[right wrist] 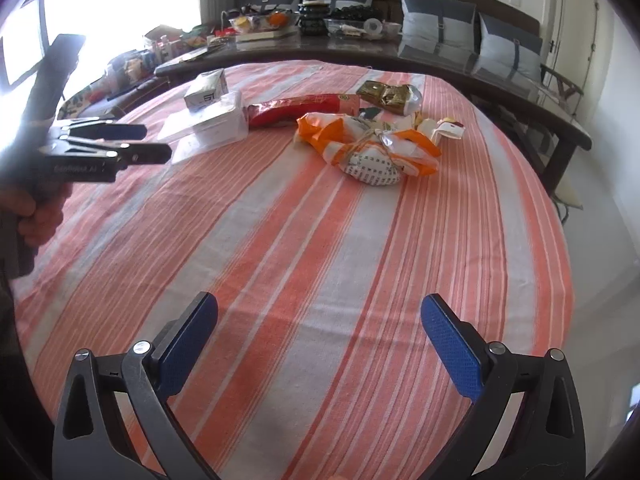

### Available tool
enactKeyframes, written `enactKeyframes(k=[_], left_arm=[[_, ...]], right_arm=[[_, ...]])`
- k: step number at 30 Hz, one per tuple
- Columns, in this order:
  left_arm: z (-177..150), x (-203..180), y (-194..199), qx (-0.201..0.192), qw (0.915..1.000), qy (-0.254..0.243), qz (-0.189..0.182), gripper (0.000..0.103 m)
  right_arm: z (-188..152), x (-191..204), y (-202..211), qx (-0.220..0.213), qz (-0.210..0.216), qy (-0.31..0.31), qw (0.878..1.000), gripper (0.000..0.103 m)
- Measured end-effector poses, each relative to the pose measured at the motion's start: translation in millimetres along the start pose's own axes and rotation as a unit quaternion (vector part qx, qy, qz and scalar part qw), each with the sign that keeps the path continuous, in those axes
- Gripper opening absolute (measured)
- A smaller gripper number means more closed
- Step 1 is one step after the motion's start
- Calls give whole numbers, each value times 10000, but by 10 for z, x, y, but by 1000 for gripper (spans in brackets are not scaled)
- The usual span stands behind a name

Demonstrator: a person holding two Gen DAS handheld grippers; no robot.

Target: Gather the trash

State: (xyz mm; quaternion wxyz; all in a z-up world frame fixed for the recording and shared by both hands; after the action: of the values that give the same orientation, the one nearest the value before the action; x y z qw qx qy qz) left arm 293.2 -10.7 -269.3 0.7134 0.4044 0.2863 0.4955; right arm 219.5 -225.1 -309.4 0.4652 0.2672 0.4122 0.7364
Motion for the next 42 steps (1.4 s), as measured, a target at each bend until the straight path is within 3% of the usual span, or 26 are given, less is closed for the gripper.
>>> enactKeyframes(k=[4, 8, 11, 12, 17, 22, 26, 28, 31, 32, 33, 36, 39, 41, 42], left_arm=[[126, -55, -116, 68, 9981, -553, -267, 80], [162, -235, -198, 114, 9954, -746, -582, 79], [77, -495, -151, 205, 9883, -881, -1228, 79], [58, -568, -134, 195, 9870, -949, -1286, 79], [105, -655, -254, 229, 9935, -776, -801, 79], [195, -642, -291, 140, 9965, -210, -800, 78], [88, -666, -252, 169, 9973, 31, -717, 64], [-7, -688, -203, 146, 9981, 78, -596, 64], [-164, -696, -151, 188, 9987, 167, -441, 64], [-207, -688, -143, 211, 9988, 204, -398, 64], [-248, -670, -122, 208, 9990, 244, -325, 64], [-327, -556, -37, 137, 9990, 412, -51, 64], [-361, -448, 46, 47, 9980, 625, -64, 64], [-377, -449, 64, 63, 9976, 654, -198, 66], [-380, -470, 56, 101, 9977, 620, -253, 66]], right_arm=[[-12, 2, -7, -25, -32, 15, 10000, 102], [-46, -46, -17, 4, -52, -43, 10000, 102], [-64, -80, -20, 20, -39, -104, 9999, 102], [-62, -90, -15, 19, -23, -125, 9999, 102], [36, -291, 85, -135, -138, -325, 9993, 102], [303, -707, 70, -195, -88, -873, 9960, 102], [556, -882, -114, -19, 446, -1232, 9914, 101], [726, -905, -158, -122, 831, -1423, 9863, 100], [937, -932, -252, -229, 1029, -1564, 9821, 99], [979, -921, -296, -219, 1090, -1577, 9812, 95], [1014, -880, -327, -223, 1201, -1537, 9805, 83], [976, -573, -320, -60, 1674, -1077, 9800, 53], [720, -103, -126, 302, 2493, -387, 9672, 51], [534, 92, 56, 363, 2677, 23, 9628, 51], [486, 114, 118, 323, 2642, 99, 9639, 56]])
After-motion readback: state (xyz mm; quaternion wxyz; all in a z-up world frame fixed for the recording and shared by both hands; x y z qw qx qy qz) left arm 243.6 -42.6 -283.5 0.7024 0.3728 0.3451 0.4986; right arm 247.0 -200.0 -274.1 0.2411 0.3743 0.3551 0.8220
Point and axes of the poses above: each gripper's, at about its wrist camera, not at the fingertips, and y roughly against the way its jaws point, x to its left, z to its top, the point moved 10 cm from there along -y, roughly the way its jaws point, and after that the axes turned 10 degrees about x, right-handed, at the moved point
